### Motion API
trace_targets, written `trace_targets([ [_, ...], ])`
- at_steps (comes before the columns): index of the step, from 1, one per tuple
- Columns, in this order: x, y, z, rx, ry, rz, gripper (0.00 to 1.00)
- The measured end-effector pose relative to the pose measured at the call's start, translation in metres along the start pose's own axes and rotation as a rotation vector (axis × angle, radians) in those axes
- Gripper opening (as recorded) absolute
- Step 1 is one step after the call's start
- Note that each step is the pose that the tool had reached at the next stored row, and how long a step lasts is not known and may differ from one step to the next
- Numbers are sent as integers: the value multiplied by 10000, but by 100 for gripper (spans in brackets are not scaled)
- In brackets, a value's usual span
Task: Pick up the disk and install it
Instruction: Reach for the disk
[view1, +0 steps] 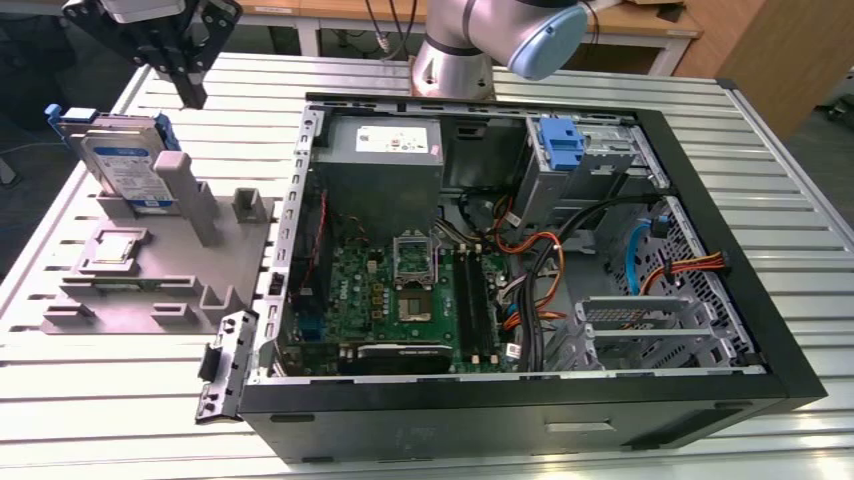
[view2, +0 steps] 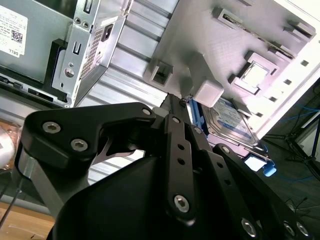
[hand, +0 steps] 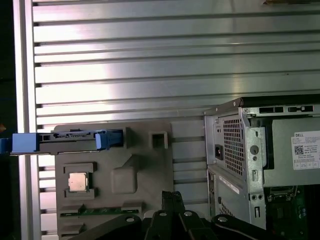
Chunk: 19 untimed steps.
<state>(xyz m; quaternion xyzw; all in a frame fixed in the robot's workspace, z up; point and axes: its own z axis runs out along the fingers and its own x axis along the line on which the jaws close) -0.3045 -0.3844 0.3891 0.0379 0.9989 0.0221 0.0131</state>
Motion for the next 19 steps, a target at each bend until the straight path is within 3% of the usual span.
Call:
trace_targets([
  [19, 82, 10, 1, 1, 1, -1, 10],
])
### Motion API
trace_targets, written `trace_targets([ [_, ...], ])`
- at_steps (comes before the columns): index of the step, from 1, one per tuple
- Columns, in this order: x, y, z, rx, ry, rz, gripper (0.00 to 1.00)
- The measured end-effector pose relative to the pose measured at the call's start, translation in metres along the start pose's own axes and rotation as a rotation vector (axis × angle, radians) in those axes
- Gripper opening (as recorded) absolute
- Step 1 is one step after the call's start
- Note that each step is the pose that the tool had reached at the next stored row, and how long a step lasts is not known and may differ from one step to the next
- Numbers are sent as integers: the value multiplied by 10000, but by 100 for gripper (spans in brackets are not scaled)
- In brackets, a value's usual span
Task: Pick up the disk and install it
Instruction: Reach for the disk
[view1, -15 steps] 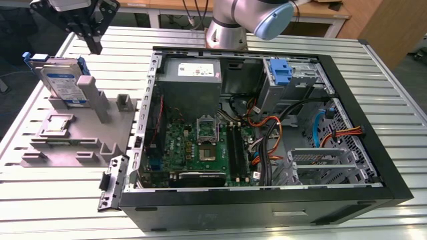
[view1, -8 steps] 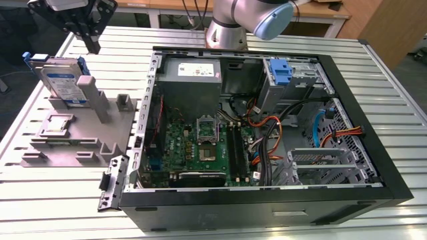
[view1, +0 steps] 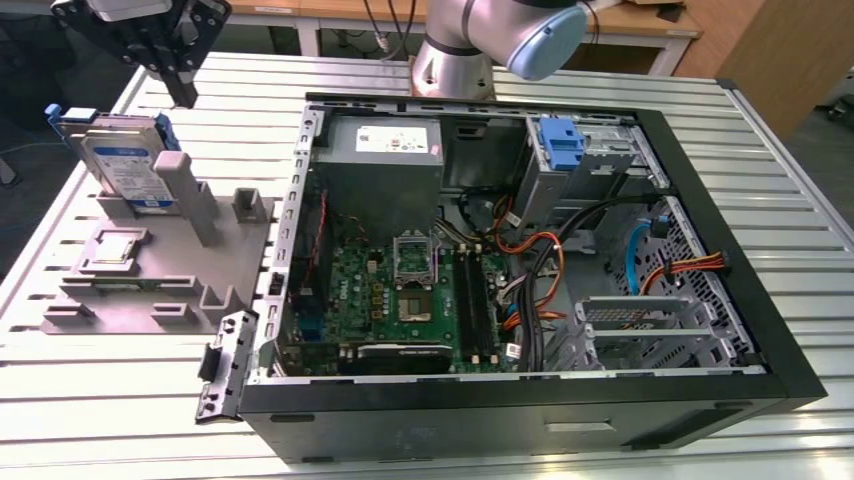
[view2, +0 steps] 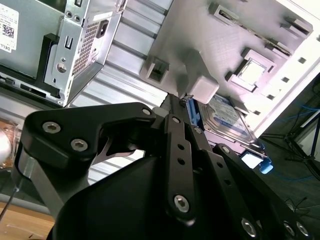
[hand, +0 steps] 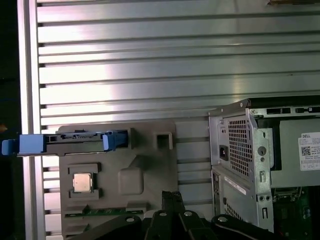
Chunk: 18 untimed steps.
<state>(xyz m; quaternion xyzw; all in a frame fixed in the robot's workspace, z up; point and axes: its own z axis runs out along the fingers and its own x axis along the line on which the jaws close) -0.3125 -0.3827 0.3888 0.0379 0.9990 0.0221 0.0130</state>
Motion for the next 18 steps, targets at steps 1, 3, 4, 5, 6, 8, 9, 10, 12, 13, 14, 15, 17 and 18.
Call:
trace_targets([
  [1, 11, -1, 1, 0, 0, 0, 10],
  [3, 35, -2, 1, 0, 0, 0, 10],
  [4, 47, -3, 2, 0, 0, 0, 10],
  [5, 57, -4, 2, 0, 0, 0, 10],
  [6, 67, -5, 3, 0, 0, 0, 10],
  [8, 87, -6, 5, -1, -1, 0, 10],
  [9, 96, -7, 5, 0, -1, 0, 10],
  [10, 107, -8, 6, -1, -1, 0, 10],
  [12, 126, -9, 8, -1, -1, 0, 10],
  [13, 133, -10, 8, -1, 0, 0, 10],
  [14, 140, -11, 9, -1, -1, 0, 10],
  [15, 145, -11, 10, -1, 0, 0, 10],
  [17, 147, -11, 10, -1, 0, -2, 10],
  [18, 150, -11, 10, -1, 0, -1, 10],
])
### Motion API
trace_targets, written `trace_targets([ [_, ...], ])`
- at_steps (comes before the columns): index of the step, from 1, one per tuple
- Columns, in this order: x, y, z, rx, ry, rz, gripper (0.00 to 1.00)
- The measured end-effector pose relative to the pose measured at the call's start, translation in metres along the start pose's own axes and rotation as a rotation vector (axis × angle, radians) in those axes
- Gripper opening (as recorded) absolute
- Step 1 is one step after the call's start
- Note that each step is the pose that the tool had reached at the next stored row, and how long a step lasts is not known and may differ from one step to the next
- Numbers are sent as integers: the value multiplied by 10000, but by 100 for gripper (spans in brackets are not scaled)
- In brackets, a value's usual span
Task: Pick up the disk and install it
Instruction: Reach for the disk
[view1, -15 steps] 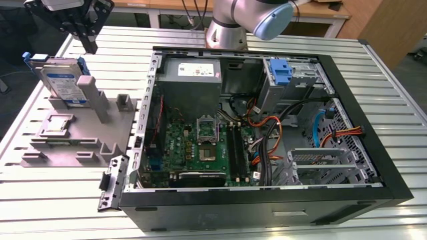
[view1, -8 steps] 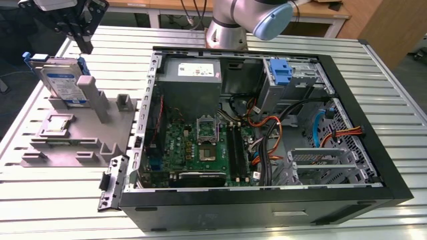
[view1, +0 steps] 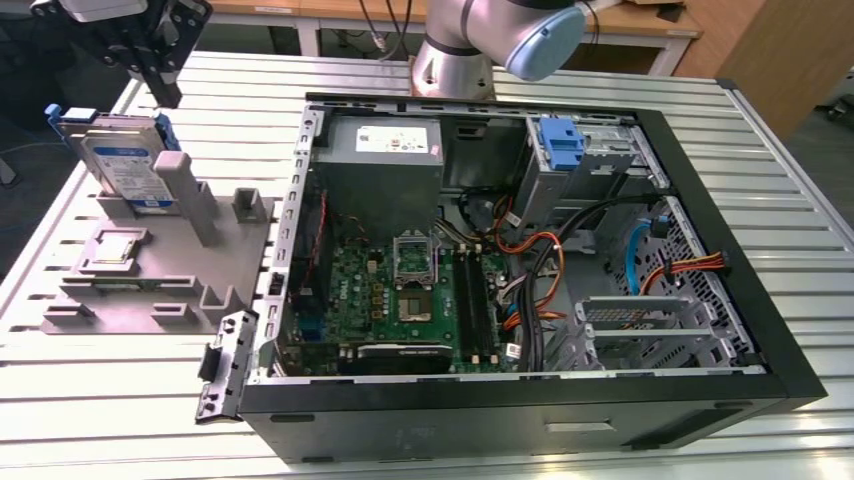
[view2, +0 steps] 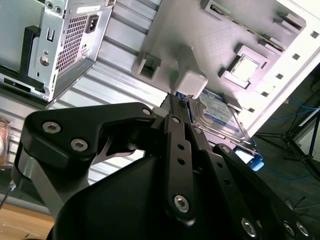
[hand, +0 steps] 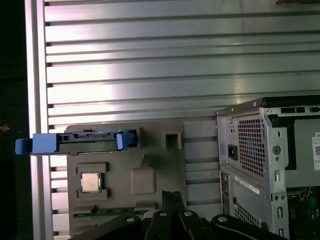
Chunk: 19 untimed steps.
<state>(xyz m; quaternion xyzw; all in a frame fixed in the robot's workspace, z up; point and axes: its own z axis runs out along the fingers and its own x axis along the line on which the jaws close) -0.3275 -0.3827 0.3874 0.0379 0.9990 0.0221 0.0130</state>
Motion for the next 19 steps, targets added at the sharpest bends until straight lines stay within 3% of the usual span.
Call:
trace_targets([
  [11, 20, -1, 0, 1, 0, 1, 10],
  [19, 86, -7, -2, 1, 1, 0, 10],
])
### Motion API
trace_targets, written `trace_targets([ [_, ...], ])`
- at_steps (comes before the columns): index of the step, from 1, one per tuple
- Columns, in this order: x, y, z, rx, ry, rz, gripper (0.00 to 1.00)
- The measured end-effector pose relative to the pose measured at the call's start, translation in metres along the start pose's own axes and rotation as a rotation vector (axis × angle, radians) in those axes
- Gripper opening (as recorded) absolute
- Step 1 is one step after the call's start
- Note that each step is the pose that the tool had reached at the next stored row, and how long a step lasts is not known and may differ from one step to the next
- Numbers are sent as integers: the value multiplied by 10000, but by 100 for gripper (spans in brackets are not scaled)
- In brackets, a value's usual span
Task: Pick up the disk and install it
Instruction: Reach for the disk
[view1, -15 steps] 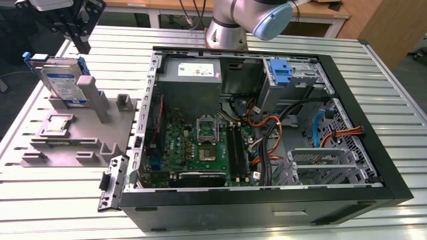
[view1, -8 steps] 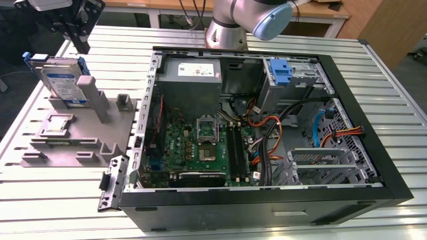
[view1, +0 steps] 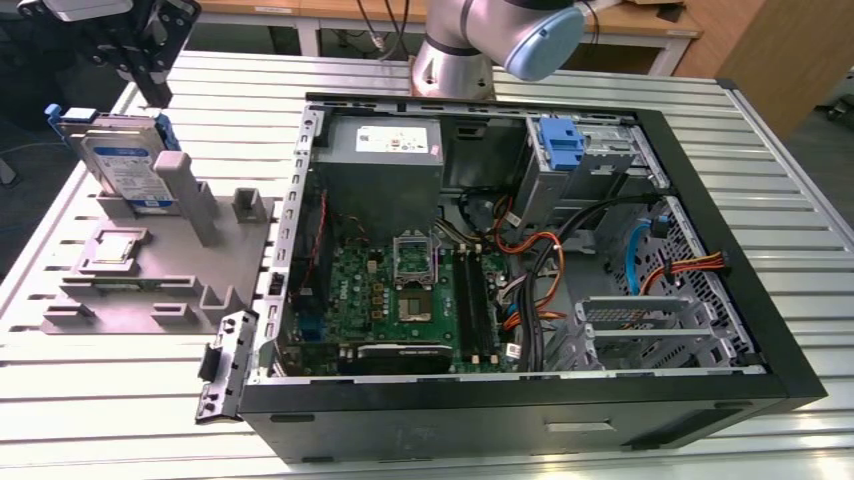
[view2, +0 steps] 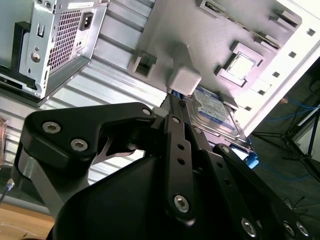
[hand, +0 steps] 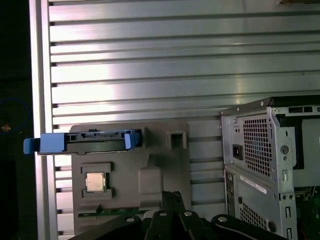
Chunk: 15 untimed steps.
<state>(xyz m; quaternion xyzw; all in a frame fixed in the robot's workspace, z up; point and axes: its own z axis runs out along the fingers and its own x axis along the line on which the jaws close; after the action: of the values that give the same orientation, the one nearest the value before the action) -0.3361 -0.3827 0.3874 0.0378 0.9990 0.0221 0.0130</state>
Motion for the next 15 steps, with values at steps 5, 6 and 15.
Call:
trace_targets([
  [5, 26, -2, 0, 0, -1, 0, 10],
  [6, 29, -2, 0, -1, -1, 0, 10],
  [15, 70, -5, 0, -1, -1, 1, 10],
])
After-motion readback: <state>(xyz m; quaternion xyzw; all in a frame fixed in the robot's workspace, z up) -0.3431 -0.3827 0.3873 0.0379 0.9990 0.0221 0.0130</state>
